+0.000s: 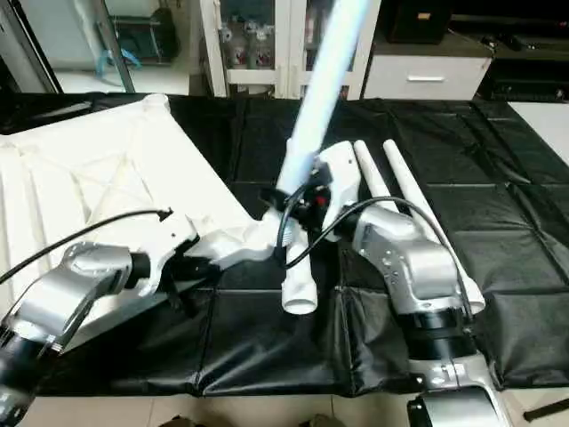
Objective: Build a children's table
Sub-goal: Insert table leg to table base
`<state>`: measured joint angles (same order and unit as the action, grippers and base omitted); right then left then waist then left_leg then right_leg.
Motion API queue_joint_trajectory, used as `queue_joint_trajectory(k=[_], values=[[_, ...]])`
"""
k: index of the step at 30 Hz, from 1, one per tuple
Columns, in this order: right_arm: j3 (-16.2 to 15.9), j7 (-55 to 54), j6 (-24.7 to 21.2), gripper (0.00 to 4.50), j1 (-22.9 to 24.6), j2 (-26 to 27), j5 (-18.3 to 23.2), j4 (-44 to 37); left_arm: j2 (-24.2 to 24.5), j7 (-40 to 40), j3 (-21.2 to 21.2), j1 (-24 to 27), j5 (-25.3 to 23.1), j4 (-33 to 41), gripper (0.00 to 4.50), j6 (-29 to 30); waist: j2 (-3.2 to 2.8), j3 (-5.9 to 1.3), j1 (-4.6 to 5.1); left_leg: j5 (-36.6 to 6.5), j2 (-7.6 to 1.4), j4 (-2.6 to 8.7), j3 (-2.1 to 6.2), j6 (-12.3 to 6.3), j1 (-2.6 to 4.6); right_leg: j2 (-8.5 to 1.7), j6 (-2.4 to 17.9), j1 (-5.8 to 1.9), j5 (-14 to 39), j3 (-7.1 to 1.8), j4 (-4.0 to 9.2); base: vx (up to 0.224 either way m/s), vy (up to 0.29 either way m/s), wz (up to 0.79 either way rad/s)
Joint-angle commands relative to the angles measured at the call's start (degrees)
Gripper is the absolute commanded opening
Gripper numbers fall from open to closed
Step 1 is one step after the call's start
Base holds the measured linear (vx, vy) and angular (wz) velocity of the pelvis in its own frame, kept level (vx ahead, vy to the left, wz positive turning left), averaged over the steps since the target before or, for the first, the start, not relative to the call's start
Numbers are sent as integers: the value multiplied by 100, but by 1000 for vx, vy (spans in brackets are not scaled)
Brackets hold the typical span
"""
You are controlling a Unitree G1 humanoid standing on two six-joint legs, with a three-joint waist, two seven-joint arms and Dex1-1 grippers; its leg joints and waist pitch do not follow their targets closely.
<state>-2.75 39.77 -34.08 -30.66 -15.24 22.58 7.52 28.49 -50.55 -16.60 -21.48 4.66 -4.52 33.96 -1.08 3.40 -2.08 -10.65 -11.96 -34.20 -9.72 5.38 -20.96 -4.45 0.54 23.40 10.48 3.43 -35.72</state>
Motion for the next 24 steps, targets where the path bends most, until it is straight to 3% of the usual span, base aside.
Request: queue_joint_trajectory(k=[1, 4, 5, 6, 9, 11, 24], values=[[-18, 29, 172, 184, -170, 24, -74, 140, 4, -35, -128, 220, 11, 179, 0, 85, 83, -384, -30, -919, -66, 392, -26, -135, 23, -275, 1101, -283, 1356, -225, 438, 0, 0, 0], [-115, 98, 296, 184, -261, 78, -155, 335, 154, -187, -268, 454, -53, 598, 0, -392, 125, -388, -40, -911, -71, 393, -28, -130, 30, -275, 1016, -273, 1398, -236, 444, 0, 0, 0], [-141, 119, 326, 184, -278, 80, -176, 376, 167, -183, -285, 480, -64, 653, 0, -435, 113, -391, -46, -903, -74, 395, -23, -124, 31, -276, 1023, -273, 1364, -234, 428, 0, 0, 0], [-180, 169, 349, 184, -308, 86, -185, 431, 172, -156, -331, 509, -87, 758, 0, -421, 161, -391, -46, -912, -69, 394, -36, -133, 36, -267, 1012, -266, 1355, -233, 435, 0, 0, 0], [-191, 209, 329, 184, -323, 93, -159, 435, 167, -92, -369, 506, -139, 814, 0, -359, 141, -388, -84, -876, -77, 401, -31, -114, 43, -273, 988, -264, 1334, -237, 421, 0, 0, 0], [-220, 317, 213, 184, -321, 81, -87, 392, 97, 49, -378, 426, -247, 694, 0, -386, 172, -391, -99, -841, -71, 399, -38, -114, 43, -266, 966, -268, 1271, -240, 412, 0, 0, 0], [-633, 844, 37, 184, -227, -254, -278, 339, 154, -19, -386, 374, -384, 609, 0, -510, 210, -392, -132, -863, -65, 394, -31, -92, 30, -274, 889, -269, 1414, -243, 424, 0, 0, 0]])
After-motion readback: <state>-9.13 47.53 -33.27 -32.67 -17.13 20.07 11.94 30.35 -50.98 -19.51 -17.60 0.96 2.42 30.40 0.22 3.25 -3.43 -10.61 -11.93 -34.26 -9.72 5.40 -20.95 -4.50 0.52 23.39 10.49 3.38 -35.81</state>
